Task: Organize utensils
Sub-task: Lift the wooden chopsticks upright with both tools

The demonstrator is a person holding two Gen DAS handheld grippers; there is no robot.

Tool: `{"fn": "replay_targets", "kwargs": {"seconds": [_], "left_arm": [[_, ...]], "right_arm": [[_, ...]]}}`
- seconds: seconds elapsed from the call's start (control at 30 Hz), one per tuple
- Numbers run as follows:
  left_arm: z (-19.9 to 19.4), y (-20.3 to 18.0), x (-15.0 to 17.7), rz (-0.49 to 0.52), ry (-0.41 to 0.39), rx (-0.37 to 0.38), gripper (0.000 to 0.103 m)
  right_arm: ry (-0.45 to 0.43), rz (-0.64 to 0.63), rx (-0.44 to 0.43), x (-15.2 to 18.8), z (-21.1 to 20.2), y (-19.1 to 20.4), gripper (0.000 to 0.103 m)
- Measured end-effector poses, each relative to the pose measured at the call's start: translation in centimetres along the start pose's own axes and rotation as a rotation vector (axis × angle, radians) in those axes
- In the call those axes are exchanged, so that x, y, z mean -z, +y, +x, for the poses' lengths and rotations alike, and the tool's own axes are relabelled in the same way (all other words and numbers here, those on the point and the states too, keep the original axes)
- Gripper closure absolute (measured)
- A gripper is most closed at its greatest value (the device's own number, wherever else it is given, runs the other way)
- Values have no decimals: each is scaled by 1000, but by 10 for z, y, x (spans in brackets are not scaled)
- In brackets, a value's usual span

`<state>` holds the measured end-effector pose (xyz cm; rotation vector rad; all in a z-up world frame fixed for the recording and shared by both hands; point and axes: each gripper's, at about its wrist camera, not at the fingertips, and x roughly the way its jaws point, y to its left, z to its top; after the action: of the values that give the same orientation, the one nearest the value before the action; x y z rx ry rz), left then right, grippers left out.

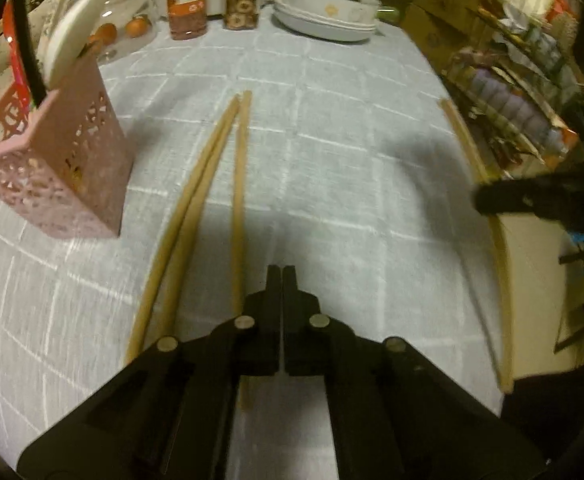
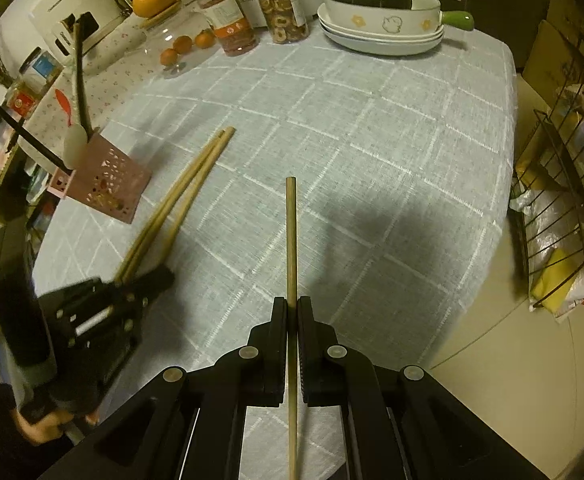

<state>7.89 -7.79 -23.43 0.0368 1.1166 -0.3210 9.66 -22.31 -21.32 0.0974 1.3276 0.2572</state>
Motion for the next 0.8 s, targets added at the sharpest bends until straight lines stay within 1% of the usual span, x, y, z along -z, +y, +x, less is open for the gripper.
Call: {"fn": "replay_targets", "kwargs": {"seconds": [0.1,0.17,0.23,0.27,0.3,0.4,0.47,0.63,0.67,0.7,0.73,0.77,0.8], "left_arm": [[-13,-2,6,25,-5,3,102],[-18,3,10,30,-22,-19,101],[-13,11,11,12,-4,-16,89],[-11,15,11,-1,10,-9,80],[-8,17,12,-8,23,-14,79],[-2,20,14,-33,74,-19,78],[-4,21,17,-43,87,-18,78],[-8,25,33,-60,136,16,79],[-7,27,37,-61,147,19,81],[-8,27,40,-51,132,16,85],[-8,26,40,-43,137,13,89],[-8,26,40,-40,141,19,98],[-9,27,40,-43,147,21,98]], "right_arm": [[-2,1,-1,0,0,3,98],[2,3,-3,0,1,4,98],[7,6,-5,2,2,5,98],[8,6,-5,2,2,7,98],[10,6,-4,3,2,7,98],[9,11,-8,4,2,8,98],[7,16,-12,5,0,7,98],[-1,19,-18,5,-3,10,98],[-3,19,-16,5,-3,11,98],[-4,20,-16,5,-3,12,98],[-7,21,-16,5,-4,13,98],[-11,20,-16,4,-5,14,98],[-16,18,-15,4,-6,15,98]]}}
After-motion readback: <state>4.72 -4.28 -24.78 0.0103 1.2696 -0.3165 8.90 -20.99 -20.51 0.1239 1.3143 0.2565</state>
